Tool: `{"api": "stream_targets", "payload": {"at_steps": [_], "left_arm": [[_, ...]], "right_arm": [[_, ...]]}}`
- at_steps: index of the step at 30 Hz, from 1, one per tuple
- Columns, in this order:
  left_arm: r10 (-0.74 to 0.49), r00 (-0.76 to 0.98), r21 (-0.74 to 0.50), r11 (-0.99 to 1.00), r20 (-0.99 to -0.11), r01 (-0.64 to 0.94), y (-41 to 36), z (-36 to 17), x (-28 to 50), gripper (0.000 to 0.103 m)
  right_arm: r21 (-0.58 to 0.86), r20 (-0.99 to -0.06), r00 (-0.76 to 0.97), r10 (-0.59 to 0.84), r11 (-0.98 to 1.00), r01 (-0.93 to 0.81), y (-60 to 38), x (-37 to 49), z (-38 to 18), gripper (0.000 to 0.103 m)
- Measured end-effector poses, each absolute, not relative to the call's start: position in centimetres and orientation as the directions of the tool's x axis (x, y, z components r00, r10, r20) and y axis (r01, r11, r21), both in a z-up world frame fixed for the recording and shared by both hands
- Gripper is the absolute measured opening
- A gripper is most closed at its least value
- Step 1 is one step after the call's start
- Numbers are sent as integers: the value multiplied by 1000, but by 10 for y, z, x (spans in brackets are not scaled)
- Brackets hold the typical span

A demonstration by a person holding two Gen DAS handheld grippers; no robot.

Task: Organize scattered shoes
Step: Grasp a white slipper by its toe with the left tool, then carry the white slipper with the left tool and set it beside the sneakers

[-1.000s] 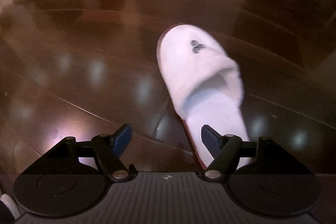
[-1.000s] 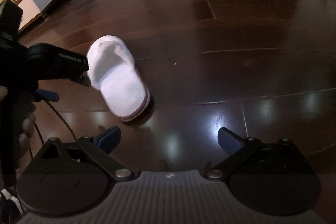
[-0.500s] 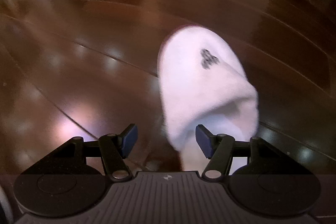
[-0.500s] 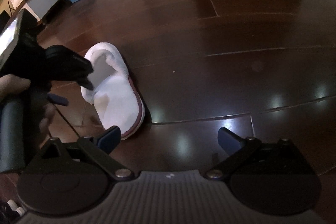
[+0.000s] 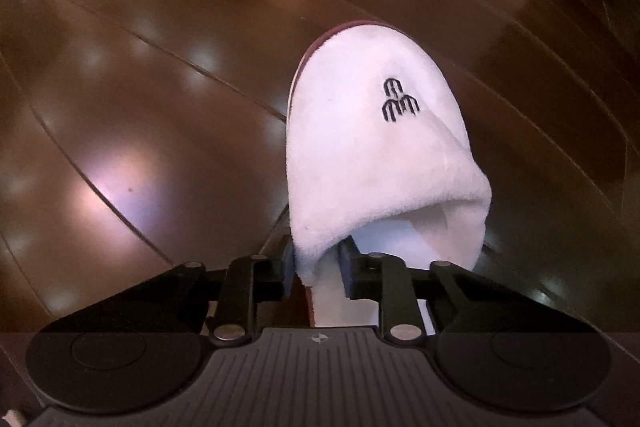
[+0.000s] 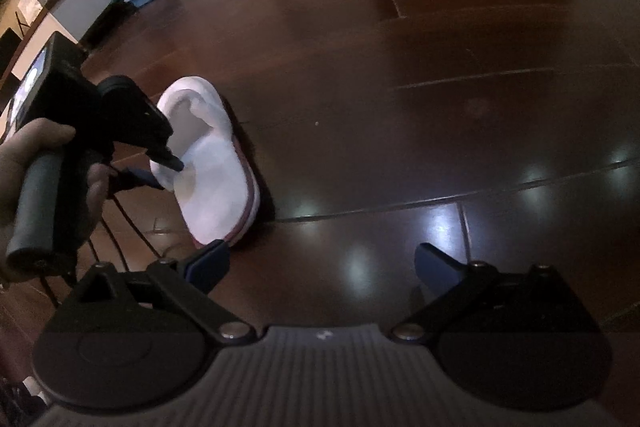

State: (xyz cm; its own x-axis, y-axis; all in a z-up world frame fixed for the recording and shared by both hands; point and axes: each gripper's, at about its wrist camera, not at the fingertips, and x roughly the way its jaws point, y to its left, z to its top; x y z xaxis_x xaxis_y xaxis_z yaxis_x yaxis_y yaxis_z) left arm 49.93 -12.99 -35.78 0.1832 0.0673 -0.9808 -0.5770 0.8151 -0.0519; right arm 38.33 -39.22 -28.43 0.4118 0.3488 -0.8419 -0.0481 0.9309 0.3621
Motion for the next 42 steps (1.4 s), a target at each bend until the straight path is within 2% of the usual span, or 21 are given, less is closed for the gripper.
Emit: {"api": "stream_targets", "payload": {"at_steps": [2, 4, 12, 18, 24, 31, 36, 42], "left_arm": [[50, 166, -53, 826, -985, -561, -131, -357, 494, 11], [25, 152, -61, 840, -988, -540, -133, -356, 488, 9], [-120, 149, -178, 857, -982, -483, -132, -346, 427, 9], [-228, 149, -273, 815, -962, -511, -107, -333, 373, 9], [-276, 135, -306, 819, -952, -486, -85, -310, 337, 8], [-316, 99, -327, 844, -944, -425, -43, -272, 300, 8], [-334, 89, -344, 881, -938, -326, -20, -217, 281, 8], [-335, 55, -339, 925, -941, -170, -28, -155, 236, 7]], "right_arm": [[358, -844, 413, 343, 933, -43, -393, 380, -282, 100], [351, -846, 414, 336, 935, -41, -393, 377, -280, 100], [299, -878, 391, 276, 954, -2, -392, 341, -275, 100], [269, -900, 367, 236, 962, 42, -389, 302, -265, 100], [263, -907, 364, 212, 960, 96, -372, 261, -240, 100], [267, -904, 387, 180, 947, 182, -355, 216, -189, 100], [265, -889, 442, 120, 922, 283, -349, 171, -131, 100], [283, -869, 494, 26, 845, 454, -349, 90, -66, 100]]}}
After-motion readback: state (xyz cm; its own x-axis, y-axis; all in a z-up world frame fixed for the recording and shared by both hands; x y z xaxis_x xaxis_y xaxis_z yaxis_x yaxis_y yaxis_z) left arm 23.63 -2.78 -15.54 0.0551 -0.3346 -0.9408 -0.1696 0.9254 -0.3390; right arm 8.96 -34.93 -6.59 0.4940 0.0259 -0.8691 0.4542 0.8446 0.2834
